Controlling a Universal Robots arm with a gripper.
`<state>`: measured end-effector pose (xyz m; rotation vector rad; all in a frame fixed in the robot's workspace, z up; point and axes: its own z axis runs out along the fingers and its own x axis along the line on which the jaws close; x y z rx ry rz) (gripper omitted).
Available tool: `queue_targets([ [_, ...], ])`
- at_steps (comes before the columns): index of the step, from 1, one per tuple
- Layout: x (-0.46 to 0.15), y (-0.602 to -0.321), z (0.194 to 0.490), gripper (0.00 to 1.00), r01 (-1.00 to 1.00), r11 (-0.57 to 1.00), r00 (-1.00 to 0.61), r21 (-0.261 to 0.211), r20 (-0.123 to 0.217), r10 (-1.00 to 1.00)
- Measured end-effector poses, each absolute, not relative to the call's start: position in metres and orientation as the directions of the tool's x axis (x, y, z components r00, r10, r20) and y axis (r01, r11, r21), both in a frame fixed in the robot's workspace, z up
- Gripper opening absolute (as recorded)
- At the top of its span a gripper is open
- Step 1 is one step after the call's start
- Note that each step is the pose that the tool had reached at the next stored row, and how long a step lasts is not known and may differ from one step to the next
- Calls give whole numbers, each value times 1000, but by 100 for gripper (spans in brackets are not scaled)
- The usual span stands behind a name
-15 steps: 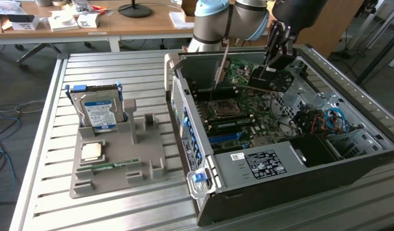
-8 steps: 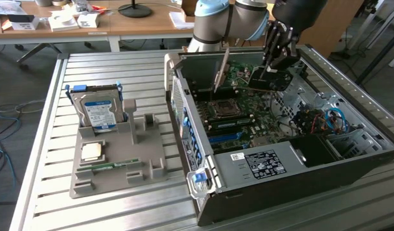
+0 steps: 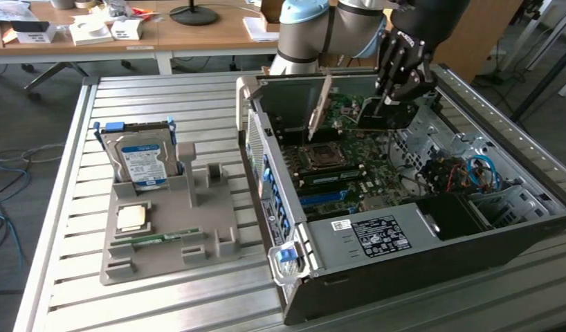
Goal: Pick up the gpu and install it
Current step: 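Insert the gpu into the slot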
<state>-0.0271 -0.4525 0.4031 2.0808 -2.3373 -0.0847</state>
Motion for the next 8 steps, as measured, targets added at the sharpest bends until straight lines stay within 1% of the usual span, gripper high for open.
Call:
queue_targets([
  [4, -27, -453, 403, 26, -998, 50, -51, 48, -27, -998],
  [8, -27, -452, 403, 26, -998, 39, -41, 48, -28, -999],
])
